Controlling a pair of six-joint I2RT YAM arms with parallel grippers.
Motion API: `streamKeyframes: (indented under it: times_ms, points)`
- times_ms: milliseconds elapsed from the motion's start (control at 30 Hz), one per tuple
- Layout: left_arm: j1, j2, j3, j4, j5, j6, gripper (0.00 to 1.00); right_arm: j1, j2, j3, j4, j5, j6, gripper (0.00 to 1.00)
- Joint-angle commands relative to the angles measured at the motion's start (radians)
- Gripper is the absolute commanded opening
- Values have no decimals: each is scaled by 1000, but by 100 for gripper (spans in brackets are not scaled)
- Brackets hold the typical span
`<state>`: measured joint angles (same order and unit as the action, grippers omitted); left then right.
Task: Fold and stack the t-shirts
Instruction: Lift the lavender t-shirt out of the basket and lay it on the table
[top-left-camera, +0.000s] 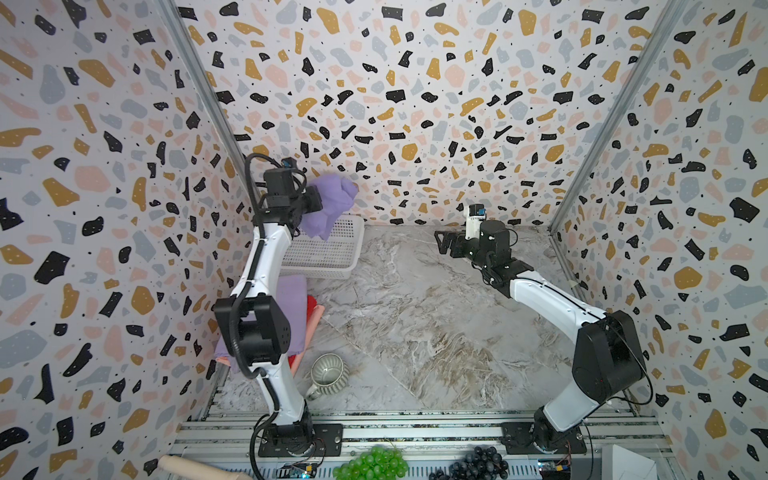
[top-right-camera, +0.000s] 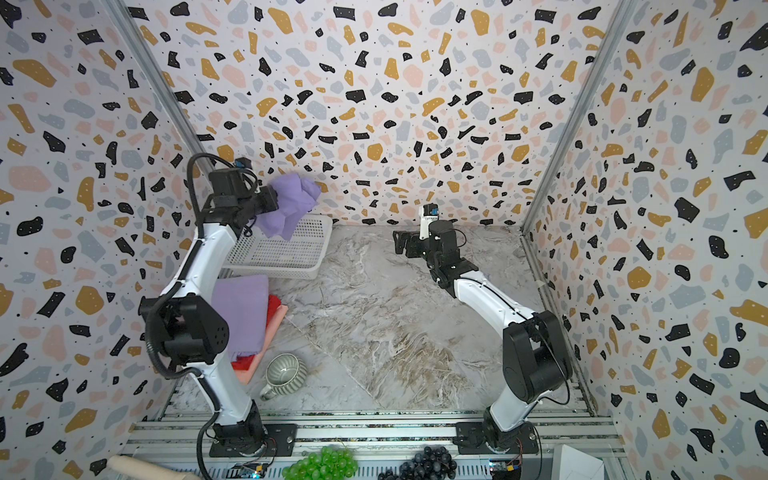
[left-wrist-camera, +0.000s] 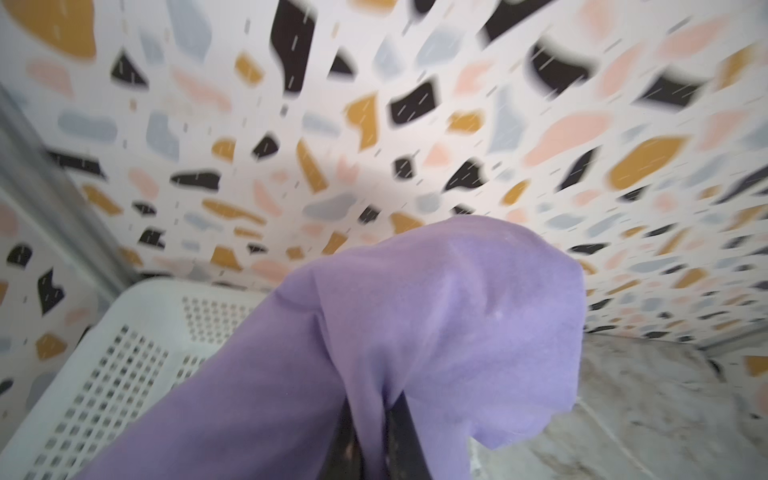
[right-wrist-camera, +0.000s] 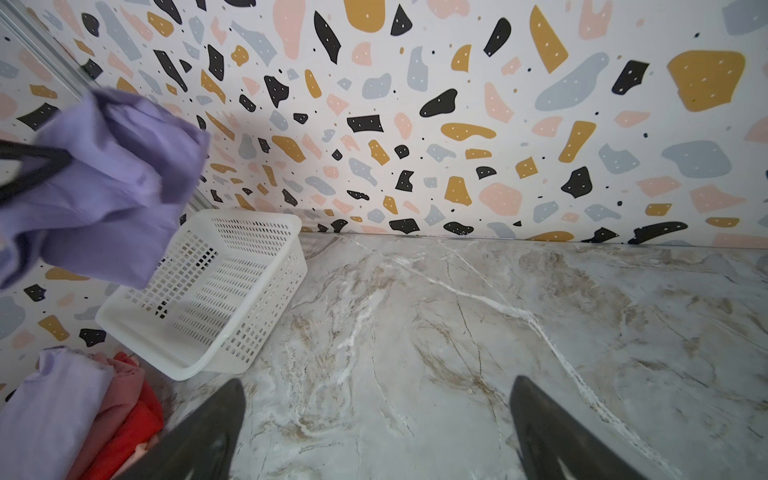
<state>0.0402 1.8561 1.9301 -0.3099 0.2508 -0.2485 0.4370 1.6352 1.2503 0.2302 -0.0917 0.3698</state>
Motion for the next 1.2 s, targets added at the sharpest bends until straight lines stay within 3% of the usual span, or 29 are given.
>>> streamKeyframes:
  times_ms: [0,133,233,400,467,500,533,600,633,667,733,833,967,1167]
  points:
    - [-24,-57,-10,47,175,-72,0,-4,-53,20,36,8,-50,99]
    - [-103,-105,-22,36,358,-152,0,-18,-102,10,15,15,-127,99]
    - [-194,-158,-153,173,453,-312,0,-57,-179,-44,14,23,-148,99]
    - [-364,-219,-331,170,378,-445,0,-188,-310,-108,-73,-46,-129,99]
    - [-440,-240,-402,146,299,-449,24,-230,-364,-150,-99,-49,-128,99]
    - [-475,-244,-433,121,244,-451,52,-250,-390,-175,-114,-55,-125,99]
    - [-501,-245,-445,88,196,-439,66,-267,-412,-195,-124,-63,-122,99]
    - [-564,-250,-465,26,52,-387,78,-296,-455,-236,-154,-79,-116,99]
    - [-585,-251,-469,-4,-22,-363,94,-302,-473,-250,-166,-83,-114,99]
    - [-607,-246,-465,-45,-105,-339,100,-308,-490,-261,-186,-91,-110,99]
    - [-646,-230,-460,-100,-187,-289,100,-315,-517,-280,-231,-112,-105,99]
    - [-717,-205,-462,-152,-226,-214,100,-318,-555,-312,-289,-125,-96,99]
    - [-866,-156,-463,-246,-342,-55,100,-319,-602,-385,-330,-117,-37,99]
    - [-958,-49,-513,-180,-263,40,88,-335,-620,-429,-447,-69,64,99]
